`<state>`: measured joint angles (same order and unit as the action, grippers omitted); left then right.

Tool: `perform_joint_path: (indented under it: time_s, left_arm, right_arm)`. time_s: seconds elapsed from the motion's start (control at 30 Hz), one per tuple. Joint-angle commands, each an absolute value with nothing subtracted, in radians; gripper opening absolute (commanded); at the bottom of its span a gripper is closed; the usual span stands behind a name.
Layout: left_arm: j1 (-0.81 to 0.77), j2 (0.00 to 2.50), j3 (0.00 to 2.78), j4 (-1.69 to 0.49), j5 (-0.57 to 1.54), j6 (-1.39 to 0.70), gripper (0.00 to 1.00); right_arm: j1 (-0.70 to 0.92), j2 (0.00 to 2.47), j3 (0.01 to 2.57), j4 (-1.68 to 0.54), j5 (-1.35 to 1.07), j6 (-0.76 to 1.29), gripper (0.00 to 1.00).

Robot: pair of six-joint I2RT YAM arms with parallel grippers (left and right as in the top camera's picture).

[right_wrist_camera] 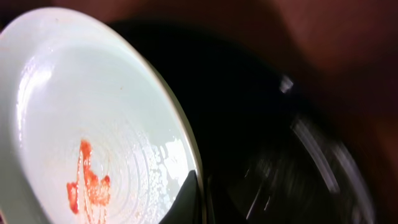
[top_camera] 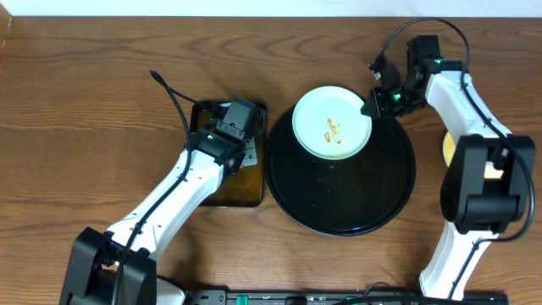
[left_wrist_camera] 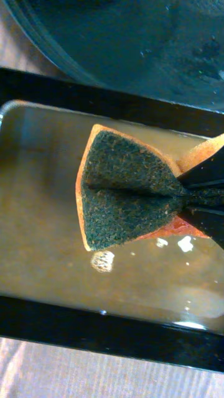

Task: Clean dirty plates on tray and stack at the side
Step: 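Pull the pale-green plate toward the round tray center with the right gripper, then scrub the pale-green plate with the sponge in the left gripper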

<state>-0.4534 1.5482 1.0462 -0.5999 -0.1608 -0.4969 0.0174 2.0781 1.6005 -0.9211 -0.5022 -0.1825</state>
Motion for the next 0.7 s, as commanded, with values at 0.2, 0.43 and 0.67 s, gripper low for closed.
perform_joint_path:
  time_s: [0.2, 0.43, 0.67]
  left_arm:
    - [-0.45, 1.536, 1.043, -0.514, -0.003, -0.466, 0.07]
    - [-0.515, 1.537, 1.043, -0.424, 0.117, -0.464, 0.08]
    - [-0.624, 1.609, 1.043, -0.312, 0.121, -0.524, 0.07]
  right_arm:
    - [0.097, 2.054, 1.5, -1.006, -0.398, -0.077, 0.01]
    - [0.138, 2.054, 1.355, -0.897, -0.389, -0.023, 0.01]
    - [0.154, 2.054, 1.331, -0.882, -0.389, -0.013, 0.01]
